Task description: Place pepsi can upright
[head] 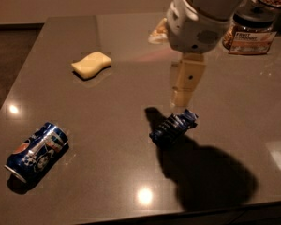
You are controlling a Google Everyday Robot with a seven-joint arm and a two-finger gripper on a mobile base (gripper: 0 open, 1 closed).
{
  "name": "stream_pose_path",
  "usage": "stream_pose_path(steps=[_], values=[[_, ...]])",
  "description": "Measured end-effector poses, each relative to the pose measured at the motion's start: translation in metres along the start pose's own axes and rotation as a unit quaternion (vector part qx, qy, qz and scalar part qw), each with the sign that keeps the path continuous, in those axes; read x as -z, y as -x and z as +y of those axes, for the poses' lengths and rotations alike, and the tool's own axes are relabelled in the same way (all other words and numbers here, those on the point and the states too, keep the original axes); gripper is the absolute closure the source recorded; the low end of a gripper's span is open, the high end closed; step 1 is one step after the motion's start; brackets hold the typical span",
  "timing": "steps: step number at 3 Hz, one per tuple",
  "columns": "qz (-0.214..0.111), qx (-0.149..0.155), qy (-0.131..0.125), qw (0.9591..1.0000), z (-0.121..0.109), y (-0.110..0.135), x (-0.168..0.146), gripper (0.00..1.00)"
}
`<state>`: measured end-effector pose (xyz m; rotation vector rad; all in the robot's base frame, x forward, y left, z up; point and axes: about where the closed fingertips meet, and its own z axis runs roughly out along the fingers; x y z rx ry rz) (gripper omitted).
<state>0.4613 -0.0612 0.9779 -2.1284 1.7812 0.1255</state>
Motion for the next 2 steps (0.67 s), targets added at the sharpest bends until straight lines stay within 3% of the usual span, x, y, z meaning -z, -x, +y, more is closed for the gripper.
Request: stream_pose_path(steps=[1, 2], values=[[-0.018, 0.079, 0.020, 0.9965, 0.003, 0.054, -0.020, 0.00], [-0.018, 0.150, 0.040, 0.9877, 0.012, 0.102, -0.047, 0.00]])
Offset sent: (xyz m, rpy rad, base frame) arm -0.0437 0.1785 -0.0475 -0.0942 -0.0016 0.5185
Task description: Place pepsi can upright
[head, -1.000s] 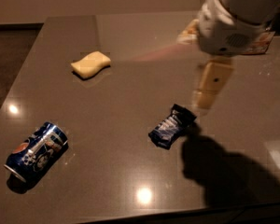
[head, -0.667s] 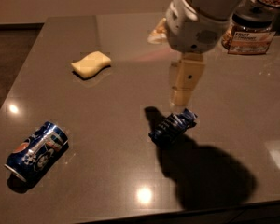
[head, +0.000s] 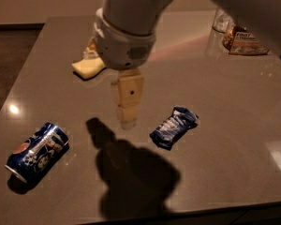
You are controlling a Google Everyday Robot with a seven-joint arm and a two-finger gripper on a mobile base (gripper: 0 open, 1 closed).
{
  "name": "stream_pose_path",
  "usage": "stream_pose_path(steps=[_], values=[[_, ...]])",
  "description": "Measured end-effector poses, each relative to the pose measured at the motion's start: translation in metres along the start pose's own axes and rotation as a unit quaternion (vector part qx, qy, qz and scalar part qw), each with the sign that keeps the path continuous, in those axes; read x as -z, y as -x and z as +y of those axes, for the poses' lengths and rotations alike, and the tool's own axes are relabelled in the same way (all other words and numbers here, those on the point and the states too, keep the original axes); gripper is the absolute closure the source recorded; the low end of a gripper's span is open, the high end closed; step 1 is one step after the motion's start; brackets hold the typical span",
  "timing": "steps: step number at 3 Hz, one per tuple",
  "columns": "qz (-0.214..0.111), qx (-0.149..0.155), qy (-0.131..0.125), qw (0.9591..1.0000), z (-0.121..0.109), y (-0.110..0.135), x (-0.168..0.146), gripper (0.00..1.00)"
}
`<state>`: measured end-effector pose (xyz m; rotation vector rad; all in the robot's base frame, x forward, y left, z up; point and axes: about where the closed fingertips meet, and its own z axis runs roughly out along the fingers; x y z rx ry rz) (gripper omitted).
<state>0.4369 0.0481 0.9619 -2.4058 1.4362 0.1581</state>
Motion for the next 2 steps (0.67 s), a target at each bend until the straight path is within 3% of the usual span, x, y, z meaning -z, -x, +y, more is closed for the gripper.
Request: stream_pose_path(steps=[2], values=[[0.004, 0.096, 0.044, 0.9944, -0.004, 0.069, -0.056, 0.00]])
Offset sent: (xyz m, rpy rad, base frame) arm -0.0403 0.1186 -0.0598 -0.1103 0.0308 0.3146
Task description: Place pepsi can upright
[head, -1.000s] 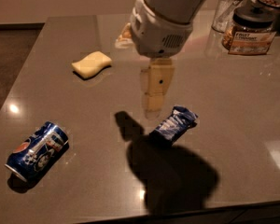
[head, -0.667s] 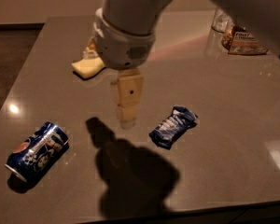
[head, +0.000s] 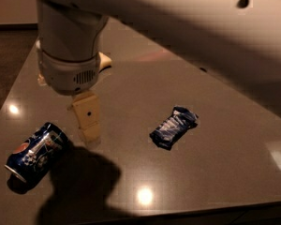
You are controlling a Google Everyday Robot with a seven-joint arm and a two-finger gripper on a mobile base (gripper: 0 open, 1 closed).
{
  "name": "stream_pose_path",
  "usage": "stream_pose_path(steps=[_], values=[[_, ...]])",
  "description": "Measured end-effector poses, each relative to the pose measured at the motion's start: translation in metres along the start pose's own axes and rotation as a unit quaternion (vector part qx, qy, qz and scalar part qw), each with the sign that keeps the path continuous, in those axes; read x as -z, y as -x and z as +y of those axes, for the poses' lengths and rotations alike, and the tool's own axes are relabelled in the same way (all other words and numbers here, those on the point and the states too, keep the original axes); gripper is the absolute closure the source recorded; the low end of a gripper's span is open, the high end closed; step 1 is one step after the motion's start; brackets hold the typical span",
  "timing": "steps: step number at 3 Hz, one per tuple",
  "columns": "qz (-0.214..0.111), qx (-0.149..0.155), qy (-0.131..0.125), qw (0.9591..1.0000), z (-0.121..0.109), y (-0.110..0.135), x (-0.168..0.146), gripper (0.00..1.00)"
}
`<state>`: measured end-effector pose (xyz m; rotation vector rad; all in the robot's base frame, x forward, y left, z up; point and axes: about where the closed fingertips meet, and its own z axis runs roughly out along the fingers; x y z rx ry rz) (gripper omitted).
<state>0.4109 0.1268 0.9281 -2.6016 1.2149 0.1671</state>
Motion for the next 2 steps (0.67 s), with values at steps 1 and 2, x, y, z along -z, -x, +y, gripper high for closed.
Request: stream_pose_path(steps=[1, 2], values=[[0.006, 0.036, 0.016, 0.9992, -0.002, 0.027, -0.020, 0.00], [0.016, 0.064, 0.028, 0.9975, -0.001, 0.048, -0.037, 0.00]])
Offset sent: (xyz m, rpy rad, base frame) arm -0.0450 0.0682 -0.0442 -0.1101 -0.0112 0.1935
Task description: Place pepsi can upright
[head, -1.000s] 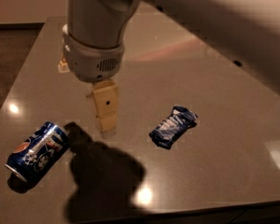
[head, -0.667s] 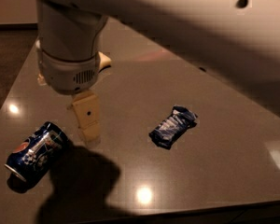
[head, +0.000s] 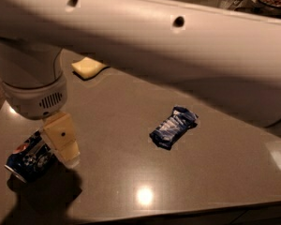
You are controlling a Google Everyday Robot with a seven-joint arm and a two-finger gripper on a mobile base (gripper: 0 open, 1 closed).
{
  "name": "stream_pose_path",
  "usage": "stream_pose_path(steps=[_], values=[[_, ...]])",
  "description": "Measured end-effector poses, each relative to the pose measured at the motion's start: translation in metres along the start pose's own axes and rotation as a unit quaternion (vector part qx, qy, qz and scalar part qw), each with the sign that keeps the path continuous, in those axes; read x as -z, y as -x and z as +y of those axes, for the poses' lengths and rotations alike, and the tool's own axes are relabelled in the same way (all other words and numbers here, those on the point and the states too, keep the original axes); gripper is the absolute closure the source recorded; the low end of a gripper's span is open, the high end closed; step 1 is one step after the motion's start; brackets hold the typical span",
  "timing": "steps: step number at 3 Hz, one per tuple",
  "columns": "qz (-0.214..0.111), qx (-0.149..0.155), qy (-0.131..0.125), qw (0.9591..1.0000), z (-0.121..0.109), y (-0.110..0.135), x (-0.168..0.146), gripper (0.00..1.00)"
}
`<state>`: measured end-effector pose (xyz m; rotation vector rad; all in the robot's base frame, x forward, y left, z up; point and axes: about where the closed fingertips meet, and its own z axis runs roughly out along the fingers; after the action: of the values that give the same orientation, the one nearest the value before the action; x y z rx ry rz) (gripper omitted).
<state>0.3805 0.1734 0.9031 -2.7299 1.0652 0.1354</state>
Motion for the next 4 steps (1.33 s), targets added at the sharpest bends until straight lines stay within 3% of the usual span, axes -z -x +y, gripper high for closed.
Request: stream_pose_path(steps=[2, 3, 4], values=[[0.015, 0.017, 0.026, 0.9994, -0.003, 0.029, -0.033, 0.00], [0.026, 0.006, 0.035, 0.9991, -0.007, 0.033, -0.044, 0.14], [0.035, -0.013, 0.042, 0.9984, -0.008, 0.032, -0.049, 0.37]])
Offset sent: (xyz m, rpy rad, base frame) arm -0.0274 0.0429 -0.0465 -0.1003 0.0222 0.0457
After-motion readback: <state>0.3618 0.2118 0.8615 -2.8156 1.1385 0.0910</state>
